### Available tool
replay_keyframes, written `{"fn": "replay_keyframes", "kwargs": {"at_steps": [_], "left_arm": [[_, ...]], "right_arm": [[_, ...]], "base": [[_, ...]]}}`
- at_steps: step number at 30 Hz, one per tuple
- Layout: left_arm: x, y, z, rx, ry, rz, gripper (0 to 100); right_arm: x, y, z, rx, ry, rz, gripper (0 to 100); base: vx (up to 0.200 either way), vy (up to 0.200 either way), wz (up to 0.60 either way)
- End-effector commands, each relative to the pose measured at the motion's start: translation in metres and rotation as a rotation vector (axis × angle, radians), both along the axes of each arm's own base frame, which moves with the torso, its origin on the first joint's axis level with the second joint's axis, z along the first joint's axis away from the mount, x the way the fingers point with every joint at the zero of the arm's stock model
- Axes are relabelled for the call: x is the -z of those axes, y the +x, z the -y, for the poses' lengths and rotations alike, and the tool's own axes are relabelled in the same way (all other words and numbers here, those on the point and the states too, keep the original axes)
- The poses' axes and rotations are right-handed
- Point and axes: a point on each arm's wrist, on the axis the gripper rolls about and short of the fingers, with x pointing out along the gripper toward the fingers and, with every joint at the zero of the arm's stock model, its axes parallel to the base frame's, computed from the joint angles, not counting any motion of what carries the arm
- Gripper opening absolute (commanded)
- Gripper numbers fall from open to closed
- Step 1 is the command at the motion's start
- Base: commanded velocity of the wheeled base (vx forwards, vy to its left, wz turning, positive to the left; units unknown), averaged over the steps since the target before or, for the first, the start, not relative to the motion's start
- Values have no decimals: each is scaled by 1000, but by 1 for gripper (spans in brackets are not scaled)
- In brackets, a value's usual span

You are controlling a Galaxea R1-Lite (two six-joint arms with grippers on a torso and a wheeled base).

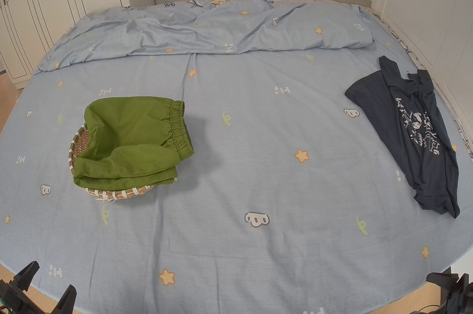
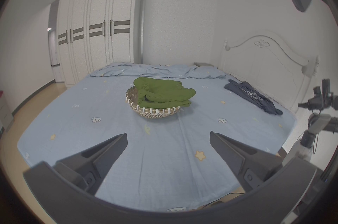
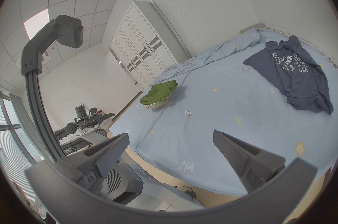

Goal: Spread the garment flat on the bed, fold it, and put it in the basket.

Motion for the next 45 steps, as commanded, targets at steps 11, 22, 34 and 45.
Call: {"fn": "replay_keyframes", "kwargs": {"at_steps": [11,22,34,45], "left_arm": [[15,-1,-7,-196,27,128,100],[15,-1,-7,-194,27,128,100],[15,-1,-7,-193,27,128,100],[15,-1,-7,-193,27,128,100]], "right_arm": [[5,-8,2,317,-43,151,100],[13,4,10,638,-374,383,100],[18,4,12,758,-280,266,100],[17,4,12,751,-279,271,100]], "base": [[0,0,0],[0,0,0],[0,0,0],[0,0,0]]}}
